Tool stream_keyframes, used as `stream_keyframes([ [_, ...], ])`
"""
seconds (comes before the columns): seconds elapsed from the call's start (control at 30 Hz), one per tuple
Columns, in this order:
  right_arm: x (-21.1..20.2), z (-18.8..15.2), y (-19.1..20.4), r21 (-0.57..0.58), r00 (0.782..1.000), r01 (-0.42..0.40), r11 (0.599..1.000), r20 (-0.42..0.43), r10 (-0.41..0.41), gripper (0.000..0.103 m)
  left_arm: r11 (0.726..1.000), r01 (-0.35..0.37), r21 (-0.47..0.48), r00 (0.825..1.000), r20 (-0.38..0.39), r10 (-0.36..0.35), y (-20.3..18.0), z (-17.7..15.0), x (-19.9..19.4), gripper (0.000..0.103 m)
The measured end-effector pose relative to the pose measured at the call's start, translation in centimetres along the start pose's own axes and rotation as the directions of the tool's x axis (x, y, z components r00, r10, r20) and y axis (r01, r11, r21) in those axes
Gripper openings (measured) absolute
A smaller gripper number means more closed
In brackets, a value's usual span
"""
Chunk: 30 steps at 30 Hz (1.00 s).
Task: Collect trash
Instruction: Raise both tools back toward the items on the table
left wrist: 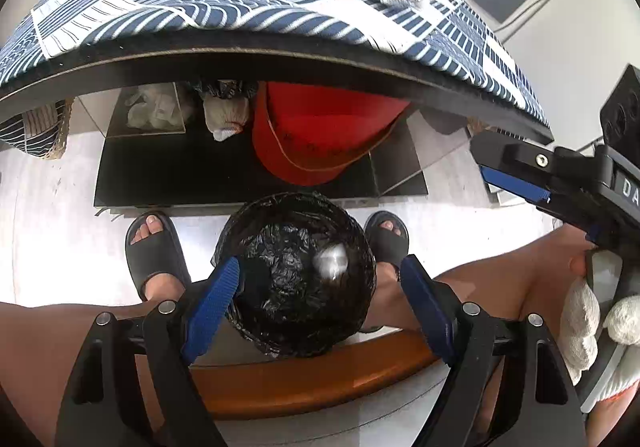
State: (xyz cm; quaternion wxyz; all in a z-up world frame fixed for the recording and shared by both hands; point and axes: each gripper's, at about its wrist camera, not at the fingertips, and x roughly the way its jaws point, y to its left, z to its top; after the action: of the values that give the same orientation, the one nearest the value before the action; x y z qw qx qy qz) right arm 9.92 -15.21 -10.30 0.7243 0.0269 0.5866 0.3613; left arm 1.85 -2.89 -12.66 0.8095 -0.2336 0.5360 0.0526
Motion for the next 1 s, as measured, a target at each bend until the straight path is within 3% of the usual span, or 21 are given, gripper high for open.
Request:
stream_keyframes([
  [0.3,-2.7,0.7,0.9,-0.06,0.993,-0.041,0.997,0.111,0.047,0.073,1.0,0.007,-0.003,0.996,0.094,-0.007,0.1,0.8,-2.2,0.08],
  [0.5,-4.9,2.1,1.7,-0.134,0.979,-0.031,0.991,0.197,0.058,0.073,0.999,0.042,0.018,0.982,0.185,-0.045,0.6,2.3,-4.7,0.08],
  [0.77,-6.2,5.5,1.8,-0.199,0.961,0.015,0.98,0.273,0.041,0.074,0.999,0.043,0.029,0.959,0.278,-0.05,1.6,6.1,-6.6,0.08],
  [1.0,-5.2,9.8,0.9,-0.216,0.956,0.052,0.975,0.295,0.014,0.074,0.999,0.0,0.045,0.954,0.298,-0.013,2.4,10.7,-6.2,0.08],
])
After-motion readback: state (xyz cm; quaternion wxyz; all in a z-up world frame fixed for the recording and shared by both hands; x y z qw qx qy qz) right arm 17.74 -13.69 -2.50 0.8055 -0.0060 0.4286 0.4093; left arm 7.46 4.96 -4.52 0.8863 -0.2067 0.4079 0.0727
